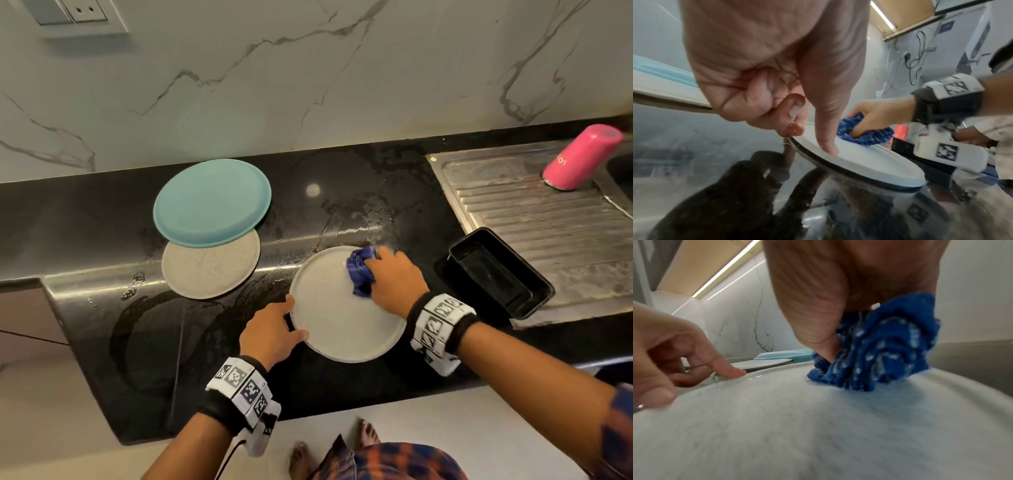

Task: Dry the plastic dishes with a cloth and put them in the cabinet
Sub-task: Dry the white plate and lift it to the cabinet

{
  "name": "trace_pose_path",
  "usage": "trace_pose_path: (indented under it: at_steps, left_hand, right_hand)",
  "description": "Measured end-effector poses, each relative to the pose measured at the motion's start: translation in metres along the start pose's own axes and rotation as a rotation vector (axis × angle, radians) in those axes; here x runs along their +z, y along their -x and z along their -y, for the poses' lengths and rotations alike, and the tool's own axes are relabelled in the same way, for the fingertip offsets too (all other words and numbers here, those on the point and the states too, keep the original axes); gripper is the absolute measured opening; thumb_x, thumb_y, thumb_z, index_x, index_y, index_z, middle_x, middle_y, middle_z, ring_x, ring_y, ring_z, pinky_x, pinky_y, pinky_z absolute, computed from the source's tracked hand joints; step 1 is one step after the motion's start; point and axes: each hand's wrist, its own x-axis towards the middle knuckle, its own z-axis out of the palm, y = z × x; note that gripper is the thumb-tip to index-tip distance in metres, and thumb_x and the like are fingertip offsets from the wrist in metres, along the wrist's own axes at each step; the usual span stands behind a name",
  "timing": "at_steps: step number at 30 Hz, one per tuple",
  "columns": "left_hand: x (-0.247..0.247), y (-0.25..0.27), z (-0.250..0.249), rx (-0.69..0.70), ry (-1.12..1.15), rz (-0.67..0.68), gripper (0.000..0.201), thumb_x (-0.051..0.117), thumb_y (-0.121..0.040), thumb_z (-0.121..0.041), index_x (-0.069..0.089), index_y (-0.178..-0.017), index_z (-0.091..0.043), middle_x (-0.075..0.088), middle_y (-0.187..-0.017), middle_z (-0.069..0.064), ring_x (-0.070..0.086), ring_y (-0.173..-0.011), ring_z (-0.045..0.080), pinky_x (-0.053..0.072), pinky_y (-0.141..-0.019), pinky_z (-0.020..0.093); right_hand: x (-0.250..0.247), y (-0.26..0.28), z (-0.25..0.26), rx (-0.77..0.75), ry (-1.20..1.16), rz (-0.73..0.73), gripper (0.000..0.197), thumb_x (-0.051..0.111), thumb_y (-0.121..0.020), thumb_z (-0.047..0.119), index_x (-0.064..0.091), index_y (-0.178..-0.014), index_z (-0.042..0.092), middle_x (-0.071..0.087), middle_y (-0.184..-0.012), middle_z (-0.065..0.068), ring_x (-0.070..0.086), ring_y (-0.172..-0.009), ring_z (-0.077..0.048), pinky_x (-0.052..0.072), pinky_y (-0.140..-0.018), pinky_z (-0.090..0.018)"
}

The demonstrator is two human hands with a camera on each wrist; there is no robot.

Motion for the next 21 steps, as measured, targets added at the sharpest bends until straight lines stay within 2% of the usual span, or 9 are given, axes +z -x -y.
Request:
trace_pose_path:
  at_steps: [3, 5, 7, 9, 11, 14, 16, 18, 21]
  left_hand:
    - [0.001, -0.003, -0.001, -0.024, -0.028, -0.009, 0.083, 0.075, -0.079, -0.052, 0.037, -0.150, -0.033, 0.062, -0.107, -0.005, 0.063, -0.103, 0.019, 0.053, -0.092, 0.039]
    - [0.002, -0.004, -0.001, -0.037, -0.044, -0.017, 0.084, 0.076, -0.077, -0.053, 0.038, -0.149, -0.032, 0.063, -0.118, -0.002, 0.062, -0.108, 0.021, 0.052, -0.094, 0.040]
    - [0.004, -0.006, -0.001, -0.042, -0.040, -0.025, 0.084, 0.077, -0.076, -0.053, 0.040, -0.148, -0.031, 0.063, -0.123, 0.000, 0.062, -0.111, 0.023, 0.052, -0.095, 0.041]
    - [0.006, -0.006, 0.000, -0.030, -0.038, -0.029, 0.081, 0.077, -0.075, -0.054, 0.044, -0.146, -0.031, 0.064, -0.122, 0.000, 0.063, -0.110, 0.023, 0.052, -0.093, 0.041]
    - [0.007, -0.005, 0.002, -0.013, -0.044, -0.040, 0.072, 0.077, -0.075, -0.055, 0.051, -0.139, -0.034, 0.066, -0.116, -0.001, 0.064, -0.105, 0.022, 0.054, -0.088, 0.039]
    - [0.008, -0.004, 0.002, 0.008, -0.058, -0.052, 0.054, 0.076, -0.075, -0.058, 0.063, -0.122, -0.035, 0.068, -0.106, -0.004, 0.066, -0.096, 0.021, 0.055, -0.080, 0.035]
    - [0.008, -0.004, 0.002, 0.016, -0.065, -0.054, 0.052, 0.075, -0.074, -0.061, 0.064, -0.117, -0.035, 0.069, -0.101, -0.004, 0.067, -0.091, 0.021, 0.055, -0.076, 0.034]
    - [0.009, -0.004, 0.004, 0.028, -0.085, -0.060, 0.055, 0.072, -0.076, -0.061, 0.061, -0.123, -0.036, 0.069, -0.102, -0.003, 0.067, -0.092, 0.022, 0.055, -0.077, 0.035]
    - [0.010, -0.003, 0.005, 0.047, -0.140, -0.064, 0.065, 0.065, -0.083, -0.060, 0.047, -0.141, -0.037, 0.067, -0.119, 0.001, 0.066, -0.105, 0.025, 0.055, -0.083, 0.037]
  right_hand:
    - [-0.004, -0.027, 0.025, -0.026, 0.051, -0.030, 0.055, 0.068, -0.087, 0.049, 0.055, -0.129, 0.016, 0.048, -0.130, -0.006, 0.048, -0.112, -0.030, 0.048, -0.089, -0.039]
    - [-0.003, -0.033, 0.049, -0.067, 0.045, -0.042, 0.051, 0.067, -0.087, 0.052, 0.058, -0.125, 0.019, 0.048, -0.131, -0.005, 0.047, -0.113, -0.029, 0.048, -0.088, -0.039]
    - [0.000, -0.031, 0.072, -0.106, 0.015, -0.034, 0.042, 0.065, -0.089, 0.047, 0.059, -0.122, 0.021, 0.047, -0.132, -0.005, 0.046, -0.117, -0.030, 0.049, -0.089, -0.041]
    - [0.005, -0.024, 0.088, -0.148, 0.006, -0.013, 0.038, 0.063, -0.091, 0.041, 0.059, -0.123, 0.022, 0.045, -0.137, -0.005, 0.044, -0.121, -0.031, 0.047, -0.093, -0.042]
    - [0.011, -0.016, 0.093, -0.175, -0.014, 0.010, 0.042, 0.063, -0.091, 0.036, 0.058, -0.130, 0.023, 0.043, -0.140, -0.005, 0.042, -0.122, -0.031, 0.046, -0.095, -0.042]
    - [0.011, -0.001, 0.090, -0.233, -0.092, 0.067, 0.046, 0.062, -0.090, 0.030, 0.056, -0.135, 0.025, 0.044, -0.134, -0.006, 0.041, -0.117, -0.031, 0.041, -0.093, -0.039]
    - [0.010, 0.011, 0.085, -0.278, -0.094, 0.111, 0.042, 0.061, -0.089, 0.028, 0.058, -0.131, 0.025, 0.046, -0.127, -0.007, 0.043, -0.111, -0.030, 0.036, -0.092, -0.037]
    - [0.011, 0.022, 0.078, -0.304, -0.123, 0.137, 0.038, 0.061, -0.088, 0.025, 0.062, -0.125, 0.025, 0.047, -0.122, -0.007, 0.045, -0.105, -0.029, 0.038, -0.090, -0.038]
    - [0.013, 0.035, 0.065, -0.316, -0.192, 0.181, 0.038, 0.064, -0.088, 0.023, 0.065, -0.126, 0.029, 0.047, -0.119, -0.002, 0.044, -0.102, -0.024, 0.043, -0.087, -0.039]
